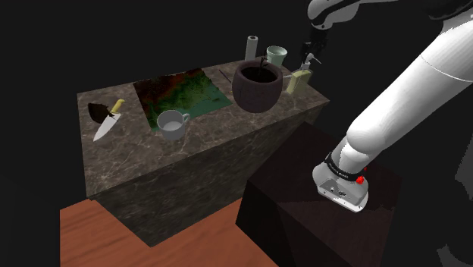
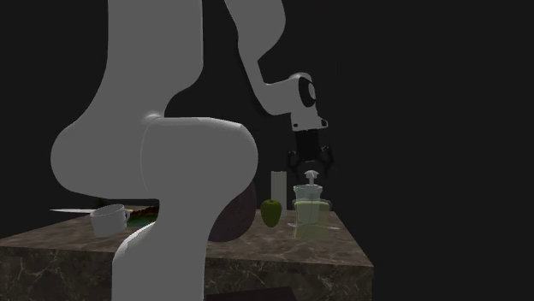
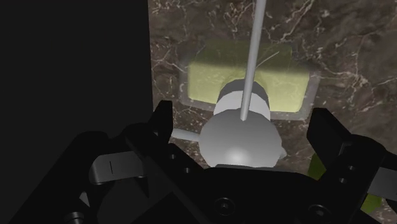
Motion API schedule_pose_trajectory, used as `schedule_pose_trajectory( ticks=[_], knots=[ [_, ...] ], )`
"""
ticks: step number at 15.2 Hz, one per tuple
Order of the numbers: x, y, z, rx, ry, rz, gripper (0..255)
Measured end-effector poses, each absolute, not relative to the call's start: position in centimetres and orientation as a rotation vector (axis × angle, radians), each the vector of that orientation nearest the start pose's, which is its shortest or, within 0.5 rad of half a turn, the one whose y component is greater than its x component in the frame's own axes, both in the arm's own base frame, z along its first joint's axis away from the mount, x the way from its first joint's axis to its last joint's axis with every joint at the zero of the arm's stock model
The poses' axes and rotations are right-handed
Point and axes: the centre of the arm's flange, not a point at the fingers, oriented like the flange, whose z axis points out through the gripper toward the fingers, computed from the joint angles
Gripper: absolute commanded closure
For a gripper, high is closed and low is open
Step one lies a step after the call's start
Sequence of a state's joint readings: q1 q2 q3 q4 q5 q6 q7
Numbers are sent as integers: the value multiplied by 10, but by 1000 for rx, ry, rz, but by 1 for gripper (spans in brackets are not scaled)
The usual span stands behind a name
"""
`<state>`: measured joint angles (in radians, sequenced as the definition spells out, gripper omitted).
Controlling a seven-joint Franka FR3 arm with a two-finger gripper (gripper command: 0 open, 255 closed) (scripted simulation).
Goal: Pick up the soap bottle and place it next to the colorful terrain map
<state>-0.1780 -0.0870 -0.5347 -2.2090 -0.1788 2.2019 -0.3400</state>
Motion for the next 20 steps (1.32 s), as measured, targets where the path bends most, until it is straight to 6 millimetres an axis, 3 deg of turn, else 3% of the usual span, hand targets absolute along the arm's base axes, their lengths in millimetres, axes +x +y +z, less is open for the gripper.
schedule_pose_trajectory(
  ticks=[7,8,20],
  knots=[
    [390,-351,413,-3236,443,-15,0],
    [390,-351,413,-3236,443,-15,255],
    [390,-351,419,-3236,443,-14,255]
  ],
)
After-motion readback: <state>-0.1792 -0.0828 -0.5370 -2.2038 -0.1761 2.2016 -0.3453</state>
